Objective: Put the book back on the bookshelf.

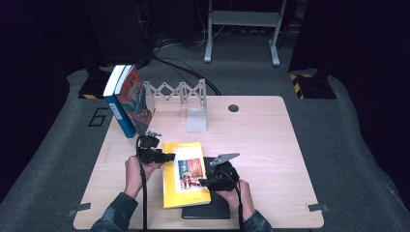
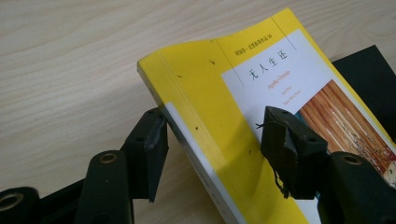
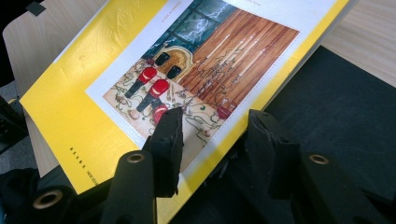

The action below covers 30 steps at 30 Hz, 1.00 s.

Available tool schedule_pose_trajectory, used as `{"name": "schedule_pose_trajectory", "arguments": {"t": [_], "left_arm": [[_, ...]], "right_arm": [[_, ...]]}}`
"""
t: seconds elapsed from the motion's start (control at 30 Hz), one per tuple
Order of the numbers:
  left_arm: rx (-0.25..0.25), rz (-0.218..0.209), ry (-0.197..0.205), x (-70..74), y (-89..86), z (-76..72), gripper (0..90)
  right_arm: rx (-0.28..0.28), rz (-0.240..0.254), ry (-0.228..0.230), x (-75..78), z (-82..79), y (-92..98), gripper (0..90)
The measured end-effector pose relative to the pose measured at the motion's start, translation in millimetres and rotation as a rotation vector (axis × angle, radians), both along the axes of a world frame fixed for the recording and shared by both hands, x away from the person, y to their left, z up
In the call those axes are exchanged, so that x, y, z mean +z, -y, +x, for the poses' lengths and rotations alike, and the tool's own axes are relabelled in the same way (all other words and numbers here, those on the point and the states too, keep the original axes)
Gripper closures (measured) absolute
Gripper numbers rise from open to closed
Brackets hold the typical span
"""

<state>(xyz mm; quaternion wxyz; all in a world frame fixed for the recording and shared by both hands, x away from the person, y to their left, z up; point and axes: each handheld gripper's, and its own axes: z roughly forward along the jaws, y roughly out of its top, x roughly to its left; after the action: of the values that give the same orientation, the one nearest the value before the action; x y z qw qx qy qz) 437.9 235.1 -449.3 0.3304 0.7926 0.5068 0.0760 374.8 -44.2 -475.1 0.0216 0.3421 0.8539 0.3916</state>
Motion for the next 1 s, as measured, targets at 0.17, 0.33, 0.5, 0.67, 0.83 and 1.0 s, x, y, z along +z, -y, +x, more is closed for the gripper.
{"name": "schedule_pose_trajectory", "arguments": {"t": [0.17,0.33,0.5,0.67,0.83,1.0], "left_arm": [[-0.003,0.043,0.02,6.6,2.7,-2.1,44.0],[-0.014,0.094,0.052,13.8,8.4,-4.1,45.0],[-0.022,-0.02,0.029,17.4,-3.3,-3.6,50.0],[-0.036,-0.145,-0.021,12.5,-11.9,0.5,53.8],[-0.056,-0.162,-0.025,10.7,-2.6,0.1,54.4],[-0.068,-0.035,0.019,18.5,12.5,-5.3,55.3]], "right_arm": [[0.017,-0.017,0.016,1.5,3.5,-5.2,57.0],[0.016,-0.027,0.032,2.2,5.0,-8.0,57.4],[0.014,-0.012,0.006,1.5,6.6,-5.2,58.1],[0.018,-0.009,0.004,1.4,9.0,-5.0,58.3],[0.006,0.006,0.001,0.7,12.0,-5.0,58.2],[0.01,0.0,0.005,0.7,12.7,-4.7,58.3]]}}
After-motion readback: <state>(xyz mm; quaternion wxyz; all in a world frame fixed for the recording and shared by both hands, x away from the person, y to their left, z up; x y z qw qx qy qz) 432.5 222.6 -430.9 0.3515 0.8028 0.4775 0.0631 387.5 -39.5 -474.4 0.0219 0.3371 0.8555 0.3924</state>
